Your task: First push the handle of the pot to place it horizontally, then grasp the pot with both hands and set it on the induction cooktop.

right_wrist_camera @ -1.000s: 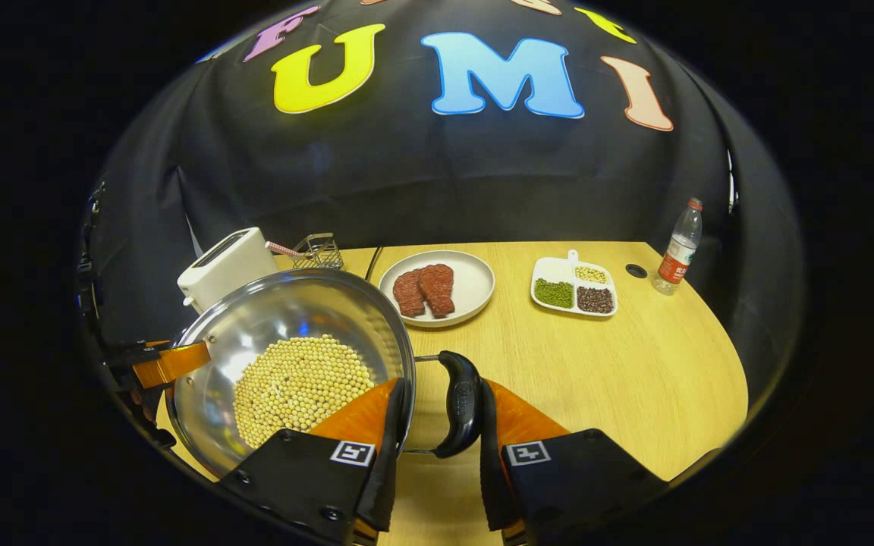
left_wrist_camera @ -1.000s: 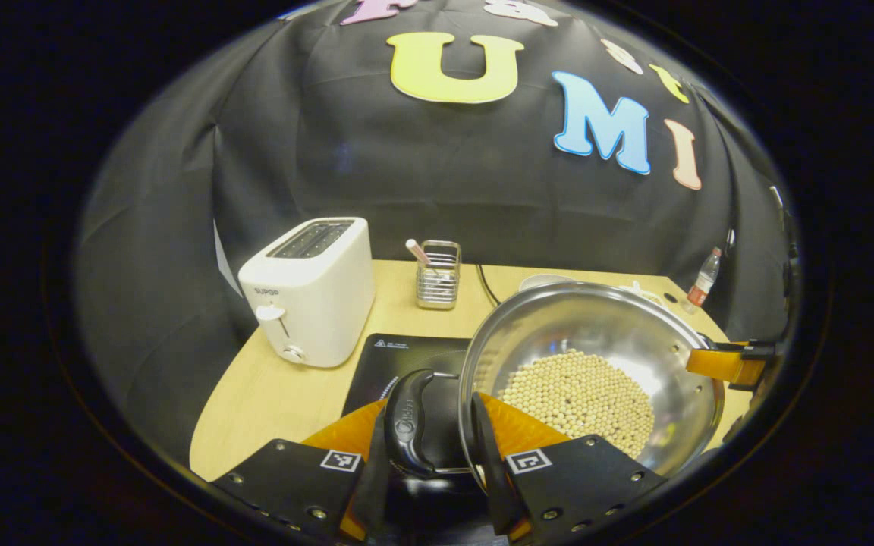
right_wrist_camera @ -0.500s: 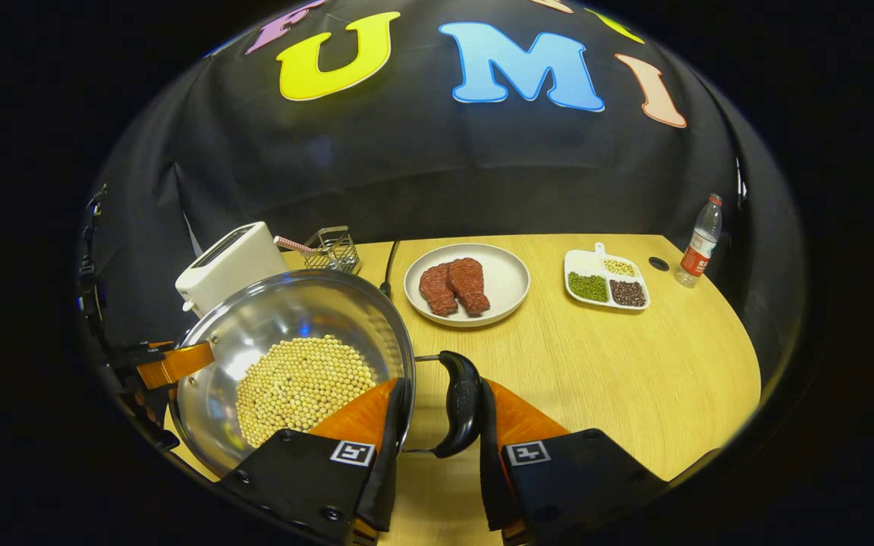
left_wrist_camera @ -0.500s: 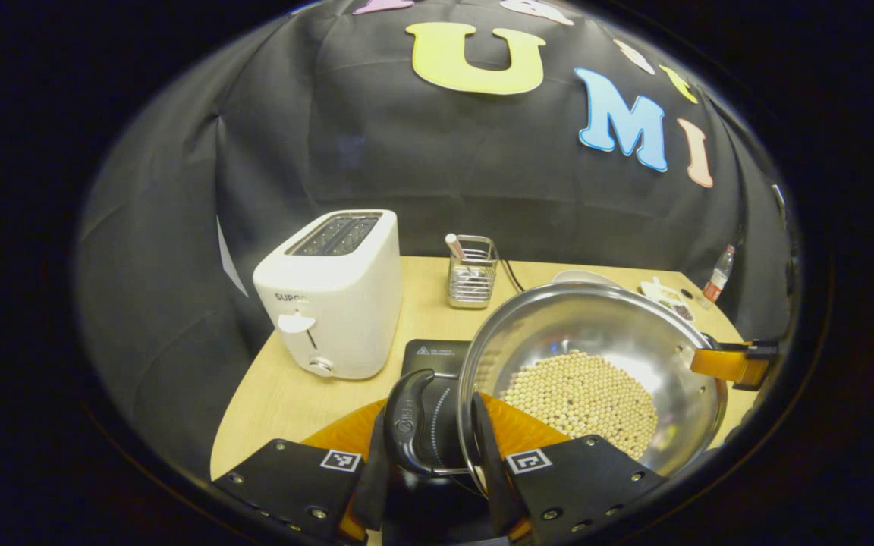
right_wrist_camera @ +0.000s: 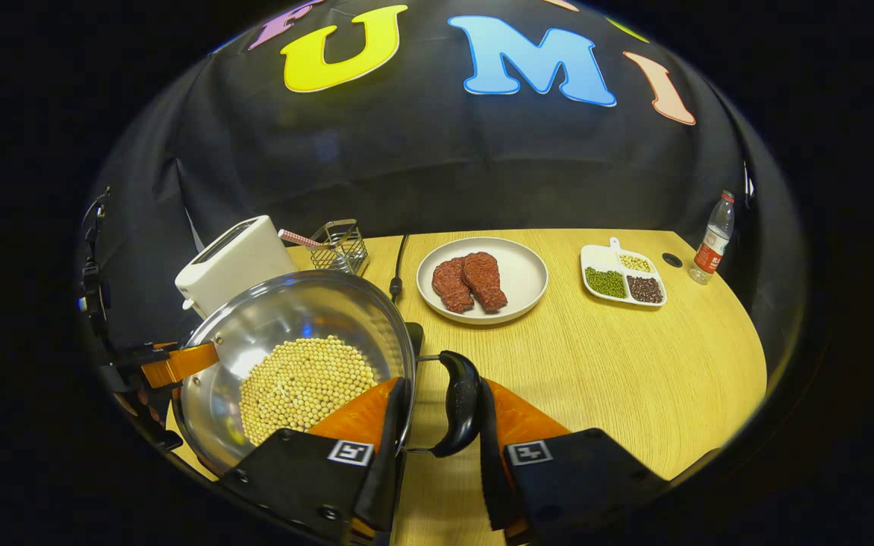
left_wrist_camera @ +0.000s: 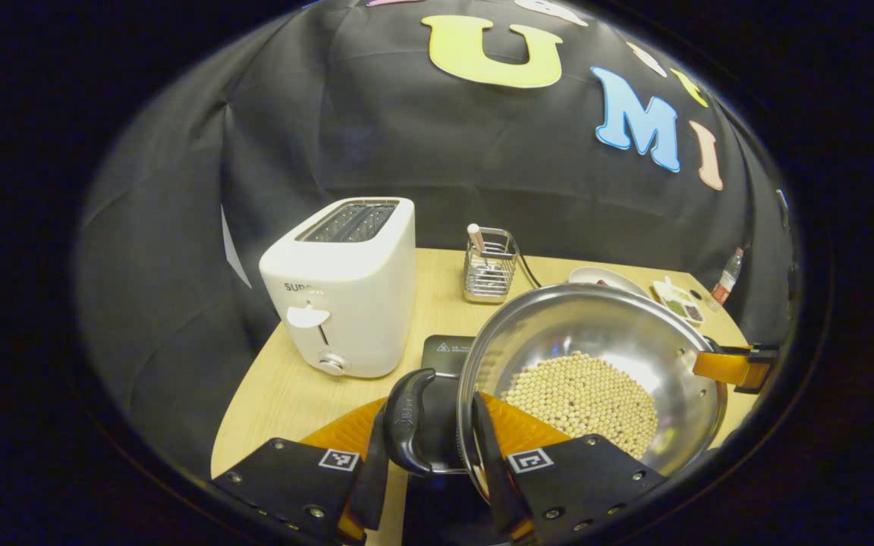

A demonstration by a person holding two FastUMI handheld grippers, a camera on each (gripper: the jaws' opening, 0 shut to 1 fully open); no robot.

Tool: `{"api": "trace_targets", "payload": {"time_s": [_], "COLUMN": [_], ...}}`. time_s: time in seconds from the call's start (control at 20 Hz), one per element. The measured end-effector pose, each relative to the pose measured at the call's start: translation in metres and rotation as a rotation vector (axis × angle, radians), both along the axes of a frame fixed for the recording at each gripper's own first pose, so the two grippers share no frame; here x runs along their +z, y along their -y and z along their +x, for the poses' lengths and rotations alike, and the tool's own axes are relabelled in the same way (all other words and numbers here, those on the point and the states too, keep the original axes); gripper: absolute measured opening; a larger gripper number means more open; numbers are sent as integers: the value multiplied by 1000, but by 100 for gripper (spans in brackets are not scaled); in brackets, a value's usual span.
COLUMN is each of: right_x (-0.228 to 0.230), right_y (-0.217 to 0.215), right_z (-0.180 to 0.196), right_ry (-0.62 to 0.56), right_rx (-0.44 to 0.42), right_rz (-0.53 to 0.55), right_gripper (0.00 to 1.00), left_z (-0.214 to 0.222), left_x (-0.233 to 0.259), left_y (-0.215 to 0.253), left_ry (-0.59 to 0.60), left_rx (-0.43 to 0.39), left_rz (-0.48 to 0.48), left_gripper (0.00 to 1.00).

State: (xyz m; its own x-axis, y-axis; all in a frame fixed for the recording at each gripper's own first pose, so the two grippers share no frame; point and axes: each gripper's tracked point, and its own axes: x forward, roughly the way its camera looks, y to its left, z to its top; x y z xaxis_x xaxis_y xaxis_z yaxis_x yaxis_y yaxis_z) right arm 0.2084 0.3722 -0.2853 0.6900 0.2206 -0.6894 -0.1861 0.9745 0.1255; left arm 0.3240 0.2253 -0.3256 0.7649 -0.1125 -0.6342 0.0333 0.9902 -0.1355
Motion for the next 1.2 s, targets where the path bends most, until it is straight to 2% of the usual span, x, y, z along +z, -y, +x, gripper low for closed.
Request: {"api": "trace_targets", "payload": {"time_s": [0.05,0.1,0.15,0.2,0.25,0.3,0.35,0.45,0.5,0.55,0.6,0.85,0.95,1.1,1.2], "right_x": [0,1,4,13,20,27,35,49,58,67,77,123,140,162,174], "right_y": [-1,-4,-7,-7,-7,-6,-4,6,14,22,31,88,114,153,179], "right_z": [-1,-1,-3,-2,1,2,3,2,2,2,0,-10,-18,-34,-47], "right_ry": [2,4,12,44,78,105,127,166,191,219,247,381,430,489,512], "right_rx": [10,23,41,49,55,55,53,47,43,37,33,10,-2,-14,-22], "right_rz": [6,18,28,33,37,39,42,40,33,26,22,-18,-33,-42,-46], "right_gripper": [48,55,57,60,80,84,99,98,93,93,98,98,98,98,98], "left_z": [1,0,2,4,7,8,10,6,5,3,0,-24,-36,-54,-71], "left_x": [1,2,7,10,17,25,35,59,70,82,91,136,158,189,209], "left_y": [-2,-4,-6,-8,-7,-7,-7,-5,-3,1,5,38,55,78,99], "left_ry": [4,12,31,50,76,106,134,187,214,236,255,334,372,425,442], "left_rx": [12,22,34,44,50,57,62,64,66,73,78,92,98,111,114], "left_rz": [11,28,51,68,69,74,85,100,101,101,98,59,44,58,58], "left_gripper": [60,55,62,58,66,72,77,77,75,75,77,80,77,75,77]}}
